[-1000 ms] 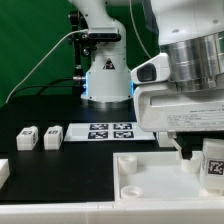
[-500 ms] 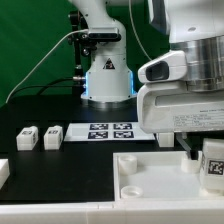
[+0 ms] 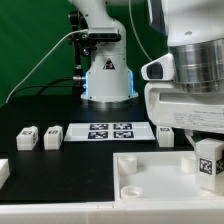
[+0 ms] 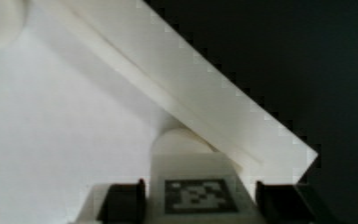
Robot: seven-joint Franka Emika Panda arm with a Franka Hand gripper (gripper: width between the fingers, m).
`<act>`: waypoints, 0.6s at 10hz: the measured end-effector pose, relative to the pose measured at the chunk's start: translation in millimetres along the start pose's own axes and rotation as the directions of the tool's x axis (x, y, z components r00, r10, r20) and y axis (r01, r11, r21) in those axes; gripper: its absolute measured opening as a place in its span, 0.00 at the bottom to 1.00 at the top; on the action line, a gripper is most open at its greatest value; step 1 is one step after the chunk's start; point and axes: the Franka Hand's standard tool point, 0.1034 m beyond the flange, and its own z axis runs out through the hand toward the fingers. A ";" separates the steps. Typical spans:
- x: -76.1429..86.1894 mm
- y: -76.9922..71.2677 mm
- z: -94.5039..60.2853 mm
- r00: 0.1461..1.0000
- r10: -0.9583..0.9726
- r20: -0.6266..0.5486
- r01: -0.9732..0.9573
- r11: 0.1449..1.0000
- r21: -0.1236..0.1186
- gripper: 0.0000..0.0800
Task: Assemble one leg
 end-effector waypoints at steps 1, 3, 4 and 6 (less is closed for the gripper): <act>0.1 -0.8 -0.4 0.993 0.114 0.006 -0.114 0.993 0.005 0.37; 1.3 -2.3 -0.4 0.928 0.371 0.033 -0.372 0.928 0.020 0.37; -0.3 -3.3 -0.7 0.859 0.510 0.047 -0.511 0.859 0.017 0.37; -3.8 -3.0 0.5 0.804 0.593 0.051 -0.594 0.805 0.005 0.37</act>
Offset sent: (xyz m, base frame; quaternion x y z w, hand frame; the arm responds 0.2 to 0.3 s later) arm 0.0059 -0.0058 0.0054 0.0161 -0.0086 0.3865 0.9221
